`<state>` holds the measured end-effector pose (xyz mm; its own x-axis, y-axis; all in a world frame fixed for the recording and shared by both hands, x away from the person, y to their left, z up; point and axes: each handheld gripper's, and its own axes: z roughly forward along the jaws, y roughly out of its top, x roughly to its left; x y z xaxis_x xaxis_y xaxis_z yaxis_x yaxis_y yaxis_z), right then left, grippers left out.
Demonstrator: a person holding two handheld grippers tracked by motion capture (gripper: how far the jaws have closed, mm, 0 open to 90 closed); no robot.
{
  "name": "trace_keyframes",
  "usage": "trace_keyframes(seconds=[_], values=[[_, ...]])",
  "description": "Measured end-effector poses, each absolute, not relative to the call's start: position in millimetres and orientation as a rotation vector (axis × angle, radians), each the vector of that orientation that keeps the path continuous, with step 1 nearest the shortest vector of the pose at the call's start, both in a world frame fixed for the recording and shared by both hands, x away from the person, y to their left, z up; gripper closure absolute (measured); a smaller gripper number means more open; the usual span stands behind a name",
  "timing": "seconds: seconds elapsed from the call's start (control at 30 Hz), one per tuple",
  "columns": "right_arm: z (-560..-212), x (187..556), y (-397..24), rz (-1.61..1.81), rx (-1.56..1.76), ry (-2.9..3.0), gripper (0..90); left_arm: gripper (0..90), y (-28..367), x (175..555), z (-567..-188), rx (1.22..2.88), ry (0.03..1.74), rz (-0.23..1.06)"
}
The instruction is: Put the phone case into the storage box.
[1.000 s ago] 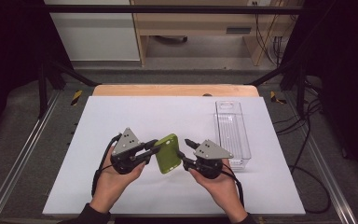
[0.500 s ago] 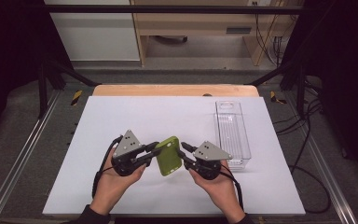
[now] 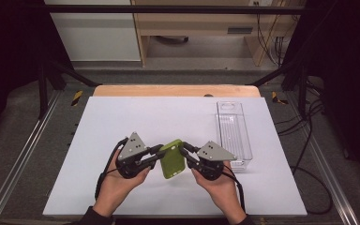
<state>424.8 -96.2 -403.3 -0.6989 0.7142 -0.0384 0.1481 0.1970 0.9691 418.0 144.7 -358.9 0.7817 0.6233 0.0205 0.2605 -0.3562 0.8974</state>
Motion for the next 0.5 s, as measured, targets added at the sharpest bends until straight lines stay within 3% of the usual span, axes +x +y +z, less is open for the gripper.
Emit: trace_keyframes(seconds=[0.5], values=[[-400.2,425.4,-101.8,1.558,0.816,1.962,82.4,76.9,139.5,418.8,-357.3,1.957,0.654,0.412]])
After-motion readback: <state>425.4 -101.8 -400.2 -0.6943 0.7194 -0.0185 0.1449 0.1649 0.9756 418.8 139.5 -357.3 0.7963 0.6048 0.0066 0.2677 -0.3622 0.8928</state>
